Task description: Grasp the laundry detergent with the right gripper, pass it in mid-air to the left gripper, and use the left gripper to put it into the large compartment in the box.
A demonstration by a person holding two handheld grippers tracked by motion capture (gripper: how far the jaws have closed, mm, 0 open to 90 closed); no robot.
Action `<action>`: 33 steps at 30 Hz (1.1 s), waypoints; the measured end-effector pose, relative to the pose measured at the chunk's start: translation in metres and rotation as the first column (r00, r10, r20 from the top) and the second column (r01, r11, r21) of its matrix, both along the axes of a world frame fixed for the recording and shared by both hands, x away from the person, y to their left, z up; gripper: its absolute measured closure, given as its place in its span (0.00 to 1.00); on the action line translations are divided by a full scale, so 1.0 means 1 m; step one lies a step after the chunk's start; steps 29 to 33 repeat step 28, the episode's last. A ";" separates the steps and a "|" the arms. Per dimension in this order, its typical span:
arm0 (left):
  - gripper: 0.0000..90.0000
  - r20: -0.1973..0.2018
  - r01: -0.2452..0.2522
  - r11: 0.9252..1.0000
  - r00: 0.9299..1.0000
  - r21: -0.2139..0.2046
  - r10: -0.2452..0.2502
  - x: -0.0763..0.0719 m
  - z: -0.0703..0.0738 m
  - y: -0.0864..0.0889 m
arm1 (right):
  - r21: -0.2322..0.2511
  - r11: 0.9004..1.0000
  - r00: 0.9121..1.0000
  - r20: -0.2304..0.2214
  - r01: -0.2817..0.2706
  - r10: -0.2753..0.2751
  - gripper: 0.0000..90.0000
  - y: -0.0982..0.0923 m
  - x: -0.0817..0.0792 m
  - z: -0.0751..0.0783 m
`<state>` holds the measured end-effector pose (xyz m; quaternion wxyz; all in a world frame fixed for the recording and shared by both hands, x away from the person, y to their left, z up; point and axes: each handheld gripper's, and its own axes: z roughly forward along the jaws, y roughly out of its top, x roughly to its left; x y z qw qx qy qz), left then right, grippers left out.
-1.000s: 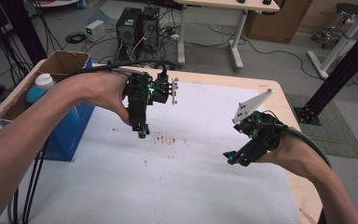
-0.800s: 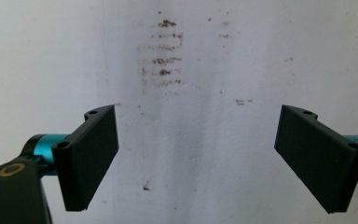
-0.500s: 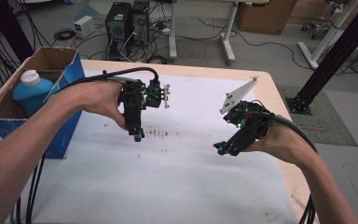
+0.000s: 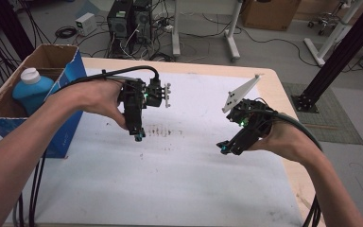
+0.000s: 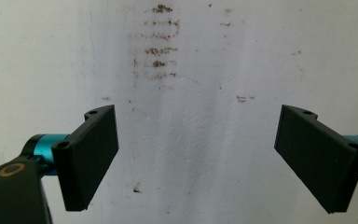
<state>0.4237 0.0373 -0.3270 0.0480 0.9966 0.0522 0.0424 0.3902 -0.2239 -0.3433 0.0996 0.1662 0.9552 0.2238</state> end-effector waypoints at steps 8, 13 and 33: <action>0.15 -0.002 -0.006 1.000 1.000 0.005 0.006 0.000 0.000 0.002 | -0.003 1.000 1.000 -0.002 -0.001 0.001 0.13 0.001 0.000 -0.001; 0.15 -0.004 -0.005 1.000 1.000 0.008 0.005 0.001 0.000 0.003 | -0.006 1.000 1.000 -0.004 -0.003 0.003 0.13 0.001 0.001 -0.001; 0.15 0.001 -0.015 1.000 1.000 0.001 0.015 0.002 0.001 0.006 | -0.001 1.000 1.000 -0.006 -0.005 0.005 0.13 0.004 0.002 -0.003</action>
